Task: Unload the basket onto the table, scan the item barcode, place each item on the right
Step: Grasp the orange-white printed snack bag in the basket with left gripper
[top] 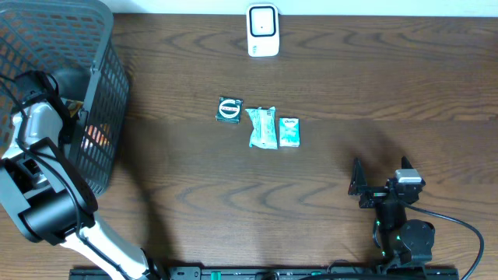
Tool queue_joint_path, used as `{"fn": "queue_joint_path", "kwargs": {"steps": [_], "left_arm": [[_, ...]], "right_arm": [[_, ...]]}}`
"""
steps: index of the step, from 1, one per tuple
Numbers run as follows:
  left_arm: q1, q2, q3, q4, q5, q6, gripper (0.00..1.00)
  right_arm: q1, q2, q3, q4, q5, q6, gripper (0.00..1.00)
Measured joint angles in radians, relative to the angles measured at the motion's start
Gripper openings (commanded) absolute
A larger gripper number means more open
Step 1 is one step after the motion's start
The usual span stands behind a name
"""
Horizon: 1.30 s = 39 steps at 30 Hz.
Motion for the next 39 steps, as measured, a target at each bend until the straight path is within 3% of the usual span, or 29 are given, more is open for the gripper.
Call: {"fn": "queue_joint_path", "kwargs": {"steps": [9, 15, 22, 31, 39], "left_arm": [[-0.002, -0.058, -0.001, -0.015, 0.017, -0.193, 0.07], [-0.013, -0.297, -0.007, 0.024, 0.061, -0.357, 0.07], [-0.013, -0.628, -0.006, 0.082, 0.219, -0.452, 0.07], [-0.024, -0.871, -0.006, 0.182, 0.429, -0.62, 0.07], [-0.2, -0.961, -0.006, 0.173, 0.603, -0.82, 0.07]], "right_arm": [[0.0, 0.0, 0.0, 0.0, 0.0, 0.0, 0.99], [0.0, 0.0, 0.0, 0.0, 0.0, 0.0, 0.99], [0.0, 0.0, 0.0, 0.0, 0.0, 0.0, 0.99], [0.0, 0.0, 0.0, 0.0, 0.0, 0.0, 0.99], [0.0, 0.0, 0.0, 0.0, 0.0, 0.0, 0.99]]}}
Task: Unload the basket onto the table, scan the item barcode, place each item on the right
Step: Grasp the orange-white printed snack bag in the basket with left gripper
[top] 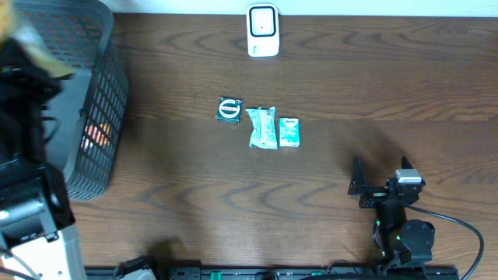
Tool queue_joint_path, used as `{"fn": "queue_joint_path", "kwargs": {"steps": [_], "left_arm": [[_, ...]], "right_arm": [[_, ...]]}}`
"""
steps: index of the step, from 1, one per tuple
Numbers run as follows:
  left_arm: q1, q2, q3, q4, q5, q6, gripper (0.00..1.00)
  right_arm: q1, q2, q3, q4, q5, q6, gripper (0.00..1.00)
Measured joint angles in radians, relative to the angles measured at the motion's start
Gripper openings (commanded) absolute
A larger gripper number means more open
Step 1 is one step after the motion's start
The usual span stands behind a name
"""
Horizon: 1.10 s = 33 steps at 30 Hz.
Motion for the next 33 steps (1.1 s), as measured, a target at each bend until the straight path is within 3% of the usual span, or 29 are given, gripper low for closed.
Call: {"fn": "queue_joint_path", "kwargs": {"steps": [7, 13, 27, 29, 31, 33], "left_arm": [[-0.245, 0.094, 0.0, -0.145, 0.056, -0.041, 0.07], [-0.414, 0.274, 0.0, -0.203, 0.04, -0.054, 0.08], [-0.533, 0.693, 0.0, -0.183, -0.201, -0.055, 0.08], [-0.534, 0.746, 0.0, -0.168, -0.208, -0.055, 0.16], [-0.534, 0.785, 0.0, -0.148, -0.214, -0.055, 0.17], [-0.534, 0.809, 0.0, -0.127, -0.221, -0.053, 0.27]], "right_arm": [[0.0, 0.0, 0.0, 0.0, 0.0, 0.0, 0.99], [0.0, 0.0, 0.0, 0.0, 0.0, 0.0, 0.99], [0.0, 0.0, 0.0, 0.0, 0.0, 0.0, 0.99], [0.0, 0.0, 0.0, 0.0, 0.0, 0.0, 0.99], [0.0, 0.0, 0.0, 0.0, 0.0, 0.0, 0.99], [0.0, 0.0, 0.0, 0.0, 0.0, 0.0, 0.99]]}}
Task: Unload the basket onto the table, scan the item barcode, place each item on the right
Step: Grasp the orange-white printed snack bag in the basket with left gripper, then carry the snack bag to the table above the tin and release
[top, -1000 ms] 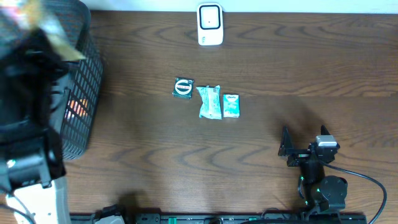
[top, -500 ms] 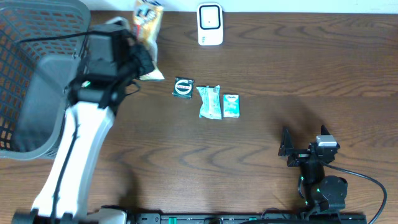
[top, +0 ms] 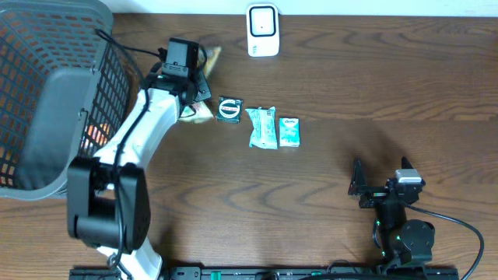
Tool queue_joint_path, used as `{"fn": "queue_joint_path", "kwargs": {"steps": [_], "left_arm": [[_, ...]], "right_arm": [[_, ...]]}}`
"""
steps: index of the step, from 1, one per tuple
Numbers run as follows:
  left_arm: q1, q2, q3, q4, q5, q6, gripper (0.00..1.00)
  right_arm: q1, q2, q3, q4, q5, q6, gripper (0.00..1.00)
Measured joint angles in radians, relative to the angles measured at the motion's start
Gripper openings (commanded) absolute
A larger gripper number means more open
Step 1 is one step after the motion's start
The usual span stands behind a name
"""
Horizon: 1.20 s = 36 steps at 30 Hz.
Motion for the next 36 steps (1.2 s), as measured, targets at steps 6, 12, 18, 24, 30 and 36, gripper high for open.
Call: {"fn": "queue_joint_path", "kwargs": {"steps": [6, 12, 18, 24, 30, 36], "left_arm": [[0.0, 0.006, 0.0, 0.038, -0.003, -0.004, 0.49], [0.0, -0.054, 0.0, 0.047, 0.0, 0.024, 0.59], [0.025, -0.291, 0.005, 0.09, -0.055, 0.135, 0.7], [0.151, -0.505, 0.034, 0.098, -0.209, 0.198, 0.73], [0.407, -0.59, 0.034, 0.079, -0.266, 0.195, 0.79], [0.589, -0.585, 0.034, -0.024, -0.177, 0.095, 0.93]], "right_arm": [[0.0, 0.0, 0.0, 0.0, 0.0, 0.0, 0.99], [0.0, 0.0, 0.0, 0.0, 0.0, 0.0, 0.99], [0.0, 0.0, 0.0, 0.0, 0.0, 0.0, 0.99], [0.0, 0.0, 0.0, 0.0, 0.0, 0.0, 0.99], [0.0, 0.0, 0.0, 0.0, 0.0, 0.0, 0.99], [0.0, 0.0, 0.0, 0.0, 0.0, 0.0, 0.99]]}}
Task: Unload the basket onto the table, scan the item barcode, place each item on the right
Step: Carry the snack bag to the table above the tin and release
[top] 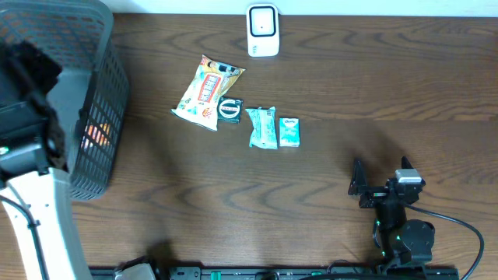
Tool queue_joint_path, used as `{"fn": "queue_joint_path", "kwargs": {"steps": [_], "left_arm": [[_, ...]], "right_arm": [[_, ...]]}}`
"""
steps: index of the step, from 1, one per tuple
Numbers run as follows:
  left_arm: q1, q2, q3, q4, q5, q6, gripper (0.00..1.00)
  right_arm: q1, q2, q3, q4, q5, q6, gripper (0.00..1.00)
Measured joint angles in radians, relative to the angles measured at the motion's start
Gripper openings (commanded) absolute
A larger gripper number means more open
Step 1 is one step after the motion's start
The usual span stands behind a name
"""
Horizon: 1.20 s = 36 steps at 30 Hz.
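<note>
A yellow and orange snack bag (206,92) lies flat on the table, its lower edge touching a dark green round packet (229,110). The white barcode scanner (263,31) stands at the far edge. My left arm (27,117) rises over the basket, close to the camera. Its fingers do not show clearly, and nothing is seen in them. My right gripper (359,185) rests low at the near right, far from the items. I cannot make out how its jaws stand.
A dark mesh basket (97,117) at the far left holds something orange. A teal wrapper (262,127) and a small teal packet (289,131) lie in a row to the right of the green packet. A cable trails from the right arm.
The snack bag, then at my left gripper beside the green packet, now lies flat on the table by itself. My left arm has gone back to the left, over the basket. The right arm is unchanged.
My left arm first reached down inside the basket. Then it stood raised near the camera with something yellowish at its top. Then it was out over the table with the snack bag beside the row of packets. Now the bag lies there and the arm is over the basket.
</note>
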Motion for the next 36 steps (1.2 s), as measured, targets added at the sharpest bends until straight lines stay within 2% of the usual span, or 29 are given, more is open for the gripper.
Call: {"fn": "queue_joint_path", "kwargs": {"steps": [2, 3, 9, 17, 23, 28, 36], "left_arm": [[0.03, 0.002, 0.0, -0.027, 0.071, -0.03, 0.95], [0.035, 0.003, 0.0, -0.034, 0.101, -0.037, 0.99], [0.039, 0.004, 0.0, -0.063, 0.23, -0.064, 0.98], [0.039, 0.064, 0.0, -0.067, 0.221, -0.085, 0.98], [0.066, 0.214, 0.0, -0.075, 0.2, -0.138, 0.98], [0.103, 0.343, 0.0, -0.144, 0.2, -0.201, 0.98], [0.14, 0.502, 0.0, -0.186, 0.299, -0.27, 0.98]], "right_arm": [[0.0, 0.0, 0.0, 0.0, 0.0, 0.0, 0.99], [0.0, 0.0, 0.0, 0.0, 0.0, 0.0, 0.99], [0.0, 0.0, 0.0, 0.0, 0.0, 0.0, 0.99], [0.0, 0.0, 0.0, 0.0, 0.0, 0.0, 0.99], [0.0, 0.0, 0.0, 0.0, 0.0, 0.0, 0.99], [0.0, 0.0, 0.0, 0.0, 0.0, 0.0, 0.99], [0.0, 0.0, 0.0, 0.0, 0.0, 0.0, 0.99]]}}
